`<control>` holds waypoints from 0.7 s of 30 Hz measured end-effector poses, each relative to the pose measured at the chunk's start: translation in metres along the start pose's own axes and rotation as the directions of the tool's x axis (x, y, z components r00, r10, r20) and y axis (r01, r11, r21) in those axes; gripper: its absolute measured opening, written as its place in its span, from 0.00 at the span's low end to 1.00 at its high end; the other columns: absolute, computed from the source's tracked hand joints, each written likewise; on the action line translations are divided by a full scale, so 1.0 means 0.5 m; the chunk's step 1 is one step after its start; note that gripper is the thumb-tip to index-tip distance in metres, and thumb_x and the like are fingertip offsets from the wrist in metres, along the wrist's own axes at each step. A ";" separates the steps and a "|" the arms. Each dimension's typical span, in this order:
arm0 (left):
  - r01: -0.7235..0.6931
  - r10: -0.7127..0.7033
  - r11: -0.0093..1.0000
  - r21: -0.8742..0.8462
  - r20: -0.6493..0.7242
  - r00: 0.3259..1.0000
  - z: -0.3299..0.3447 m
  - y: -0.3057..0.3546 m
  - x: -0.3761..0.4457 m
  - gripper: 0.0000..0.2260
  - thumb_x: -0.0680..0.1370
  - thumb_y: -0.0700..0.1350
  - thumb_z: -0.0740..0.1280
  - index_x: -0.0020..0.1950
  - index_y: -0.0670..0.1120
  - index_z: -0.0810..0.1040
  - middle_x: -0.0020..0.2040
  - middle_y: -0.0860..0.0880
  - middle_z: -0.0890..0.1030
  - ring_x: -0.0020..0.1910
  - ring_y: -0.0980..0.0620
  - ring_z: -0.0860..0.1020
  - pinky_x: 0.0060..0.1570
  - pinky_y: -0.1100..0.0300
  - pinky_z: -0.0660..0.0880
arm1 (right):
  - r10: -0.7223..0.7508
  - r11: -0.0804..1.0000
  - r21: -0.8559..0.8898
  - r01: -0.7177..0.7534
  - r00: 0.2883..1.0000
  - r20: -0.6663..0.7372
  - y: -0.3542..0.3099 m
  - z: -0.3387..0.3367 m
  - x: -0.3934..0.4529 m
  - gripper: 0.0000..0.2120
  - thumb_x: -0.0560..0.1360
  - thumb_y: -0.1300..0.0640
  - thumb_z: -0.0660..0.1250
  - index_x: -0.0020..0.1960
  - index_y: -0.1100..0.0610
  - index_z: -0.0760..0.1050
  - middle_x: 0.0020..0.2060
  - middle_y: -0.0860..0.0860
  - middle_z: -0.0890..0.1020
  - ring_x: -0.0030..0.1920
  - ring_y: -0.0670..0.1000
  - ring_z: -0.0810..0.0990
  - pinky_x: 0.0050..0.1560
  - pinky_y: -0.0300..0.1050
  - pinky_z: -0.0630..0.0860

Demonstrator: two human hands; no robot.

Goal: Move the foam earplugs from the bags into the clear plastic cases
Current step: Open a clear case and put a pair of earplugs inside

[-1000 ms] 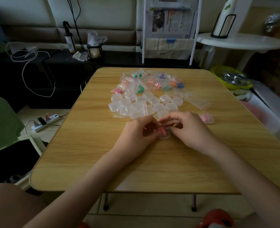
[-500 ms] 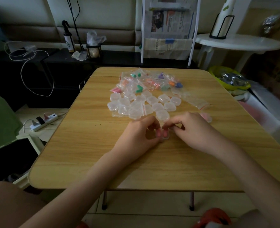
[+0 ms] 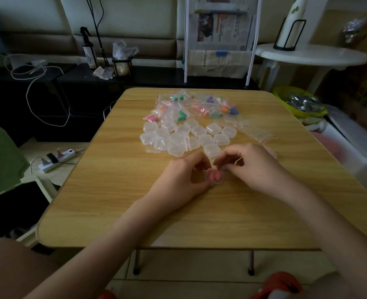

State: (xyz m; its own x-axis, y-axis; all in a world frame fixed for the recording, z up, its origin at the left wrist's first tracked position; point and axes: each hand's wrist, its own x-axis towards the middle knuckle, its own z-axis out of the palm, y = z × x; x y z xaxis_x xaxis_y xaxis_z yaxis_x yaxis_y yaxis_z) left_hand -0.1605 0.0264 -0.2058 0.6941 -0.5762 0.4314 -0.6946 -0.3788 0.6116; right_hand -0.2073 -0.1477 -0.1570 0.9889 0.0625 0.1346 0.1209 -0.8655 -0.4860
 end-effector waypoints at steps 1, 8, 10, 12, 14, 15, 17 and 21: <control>0.003 -0.003 1.000 -0.003 0.002 1.000 -0.001 0.000 0.000 0.10 0.70 0.47 0.75 0.47 0.49 0.76 0.42 0.55 0.79 0.42 0.59 0.76 0.43 0.65 0.73 | -0.002 1.000 0.016 0.002 1.000 -0.029 0.005 -0.001 0.002 0.12 0.74 0.63 0.69 0.45 0.46 0.81 0.36 0.35 0.78 0.39 0.26 0.74 0.48 0.21 0.66; 0.053 -0.053 0.998 -0.013 -0.004 0.999 0.001 -0.005 -0.002 0.14 0.69 0.47 0.75 0.48 0.48 0.73 0.44 0.54 0.76 0.43 0.58 0.75 0.45 0.62 0.73 | 0.028 0.993 0.117 -0.010 0.988 -0.152 0.025 0.019 0.010 0.16 0.78 0.57 0.64 0.66 0.51 0.73 0.56 0.45 0.79 0.54 0.41 0.76 0.52 0.34 0.70; 0.059 -0.059 0.998 0.002 -0.041 0.997 0.004 -0.007 -0.003 0.17 0.69 0.50 0.75 0.49 0.48 0.70 0.45 0.54 0.74 0.43 0.57 0.73 0.44 0.64 0.72 | 0.007 0.989 0.146 0.007 0.996 -0.094 0.018 0.021 0.003 0.17 0.79 0.57 0.63 0.67 0.49 0.71 0.56 0.44 0.80 0.56 0.37 0.76 0.53 0.26 0.68; 0.060 -0.059 0.998 0.017 -0.071 0.996 0.006 -0.008 -0.004 0.20 0.69 0.55 0.73 0.52 0.48 0.68 0.48 0.53 0.72 0.45 0.56 0.73 0.45 0.65 0.72 | -0.028 0.981 0.189 0.052 0.992 -0.126 0.007 0.013 -0.005 0.15 0.79 0.59 0.62 0.65 0.48 0.73 0.52 0.42 0.82 0.52 0.30 0.76 0.48 0.18 0.64; 0.071 -0.070 0.997 0.021 -0.055 0.996 0.005 -0.007 -0.005 0.22 0.70 0.56 0.72 0.55 0.47 0.68 0.51 0.53 0.74 0.47 0.56 0.74 0.47 0.64 0.73 | -0.066 0.975 0.204 0.087 0.992 -0.106 0.004 0.007 -0.014 0.15 0.78 0.62 0.63 0.61 0.47 0.75 0.48 0.42 0.83 0.46 0.29 0.77 0.44 0.20 0.67; 0.074 -0.074 0.997 0.020 -0.033 0.997 0.003 -0.004 -0.005 0.21 0.70 0.55 0.71 0.56 0.47 0.69 0.51 0.53 0.75 0.48 0.57 0.75 0.48 0.64 0.74 | -0.083 0.975 0.198 0.096 0.994 -0.074 0.004 0.006 -0.017 0.15 0.77 0.62 0.64 0.60 0.47 0.76 0.47 0.42 0.84 0.45 0.31 0.78 0.45 0.22 0.69; 0.053 -0.053 0.998 0.035 0.007 0.999 0.000 0.001 -0.004 0.17 0.72 0.56 0.68 0.54 0.46 0.73 0.48 0.52 0.79 0.45 0.55 0.77 0.46 0.60 0.75 | -0.102 0.972 0.210 0.105 0.995 -0.021 0.008 0.010 -0.020 0.15 0.75 0.61 0.67 0.57 0.45 0.77 0.47 0.41 0.83 0.48 0.35 0.80 0.50 0.29 0.74; 0.057 -0.056 0.996 0.071 -0.018 0.998 -0.002 0.004 -0.005 0.09 0.77 0.49 0.67 0.49 0.44 0.78 0.44 0.49 0.80 0.43 0.51 0.78 0.44 0.58 0.74 | -0.117 0.979 0.168 0.117 0.993 -0.009 0.023 0.034 -0.018 0.19 0.69 0.59 0.75 0.58 0.49 0.76 0.51 0.42 0.81 0.51 0.38 0.78 0.53 0.32 0.74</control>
State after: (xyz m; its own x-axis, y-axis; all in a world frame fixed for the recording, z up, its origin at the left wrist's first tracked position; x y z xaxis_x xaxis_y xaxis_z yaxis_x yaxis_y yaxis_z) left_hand -0.1634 0.0281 -0.2050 0.7350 -0.5411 0.4086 -0.6658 -0.4615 0.5863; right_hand -0.2134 -0.1495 -0.1786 0.9671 0.1592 0.1984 0.2486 -0.7567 -0.6047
